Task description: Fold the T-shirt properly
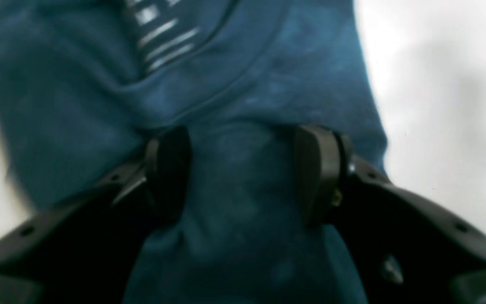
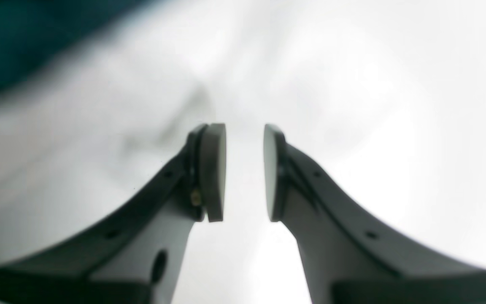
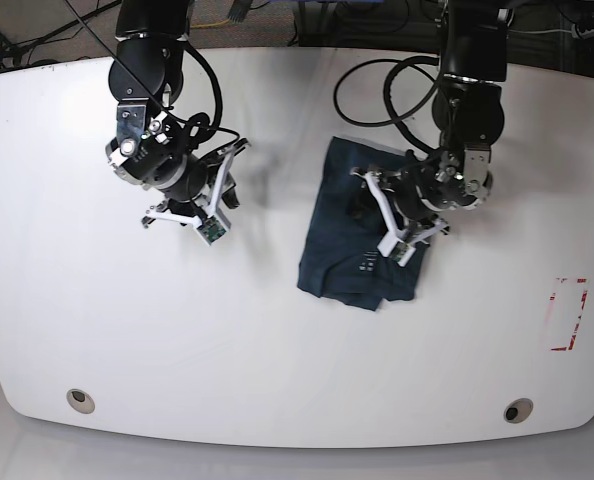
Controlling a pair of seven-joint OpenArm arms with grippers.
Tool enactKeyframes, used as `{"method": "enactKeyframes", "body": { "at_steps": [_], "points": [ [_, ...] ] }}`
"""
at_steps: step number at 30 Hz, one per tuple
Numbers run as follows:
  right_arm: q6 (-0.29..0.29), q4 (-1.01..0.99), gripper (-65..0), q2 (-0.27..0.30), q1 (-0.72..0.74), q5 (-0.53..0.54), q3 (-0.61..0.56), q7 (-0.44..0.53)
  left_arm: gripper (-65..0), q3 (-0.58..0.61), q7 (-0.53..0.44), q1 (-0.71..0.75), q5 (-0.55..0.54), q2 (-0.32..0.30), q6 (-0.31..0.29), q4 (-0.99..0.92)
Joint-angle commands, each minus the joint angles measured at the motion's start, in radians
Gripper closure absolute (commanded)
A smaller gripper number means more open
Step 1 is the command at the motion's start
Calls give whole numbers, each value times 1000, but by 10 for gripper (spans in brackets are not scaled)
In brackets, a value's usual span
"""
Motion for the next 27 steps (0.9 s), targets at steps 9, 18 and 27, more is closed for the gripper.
{"method": "enactKeyframes", "body": {
  "at_steps": [9,18,27],
  "points": [
    [2,57,-138,-4,-6,21,96,26,-367,-274,30,42,59,-277,-4,-115],
    [2,56,-138,-4,-4,21,101,30,-367,-524,-107,172,62,-458,-170,-260],
    [2,57,-138,-4,-13,21,101,30,-367,-711,-185,252,55,-557,-217,-286]
  ]
}}
